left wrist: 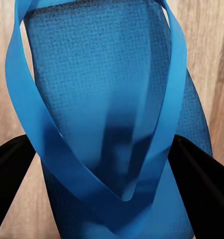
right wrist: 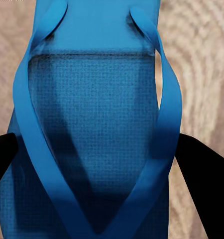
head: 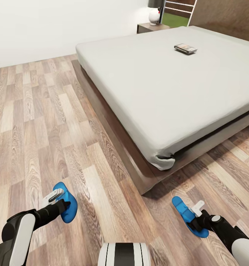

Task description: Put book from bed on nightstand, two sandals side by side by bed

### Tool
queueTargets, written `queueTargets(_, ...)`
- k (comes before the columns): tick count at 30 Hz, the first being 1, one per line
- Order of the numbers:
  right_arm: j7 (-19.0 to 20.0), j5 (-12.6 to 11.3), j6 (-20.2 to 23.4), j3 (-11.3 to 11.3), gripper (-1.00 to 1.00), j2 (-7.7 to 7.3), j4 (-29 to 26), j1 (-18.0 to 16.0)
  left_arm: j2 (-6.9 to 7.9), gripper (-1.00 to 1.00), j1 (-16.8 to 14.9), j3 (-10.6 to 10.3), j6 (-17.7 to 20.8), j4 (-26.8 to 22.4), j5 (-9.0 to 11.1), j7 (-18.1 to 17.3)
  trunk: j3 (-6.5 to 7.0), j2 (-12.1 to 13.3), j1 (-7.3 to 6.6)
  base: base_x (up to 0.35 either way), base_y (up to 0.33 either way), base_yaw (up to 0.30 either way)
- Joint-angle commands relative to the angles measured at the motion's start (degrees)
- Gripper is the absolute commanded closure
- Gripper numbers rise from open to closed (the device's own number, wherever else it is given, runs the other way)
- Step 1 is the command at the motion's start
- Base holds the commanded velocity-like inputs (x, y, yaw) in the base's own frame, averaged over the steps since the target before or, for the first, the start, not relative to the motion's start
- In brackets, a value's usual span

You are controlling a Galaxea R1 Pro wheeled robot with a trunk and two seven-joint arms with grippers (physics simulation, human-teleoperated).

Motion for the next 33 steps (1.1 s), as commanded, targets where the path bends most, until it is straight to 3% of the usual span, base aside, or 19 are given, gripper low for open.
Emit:
queueTargets(1,0.4,0.3,0.2,-0.4,1.00,0.03,-0.1,0.0,-0.06,1.00,0.0,0.1,0.3,-0.1,0.6,0.5,-0.04,0.0,-0.01,0.000,0.000,0.000)
queueTargets(7,0.4,0.3,0.2,-0.4,1.00,0.03,-0.1,0.0,-0.05,1.00,0.0,0.1,0.3,-0.2,0.7,0.3,-0.70,-0.1,0.07,0.000,0.000,0.000)
queueTargets(21,0.4,0.3,0.2,-0.4,1.00,0.03,-0.1,0.0,0.79,1.00,0.0,-1.6,0.4,0.0,0.4,-0.1,-0.70,-0.1,0.07,0.068,-0.027,0.000)
queueTargets(27,0.4,0.3,0.2,-0.4,1.00,0.03,-0.1,0.0,0.82,1.00,0.0,-1.4,0.4,0.0,0.6,0.0,-0.70,-0.1,0.07,0.045,-0.020,0.000)
queueTargets(33,0.5,0.3,0.2,-0.4,1.00,0.03,-0.1,0.0,0.79,1.00,0.0,-1.4,0.4,0.0,0.7,0.3,-1.81,-0.1,0.20,0.007,-0.003,0.000)
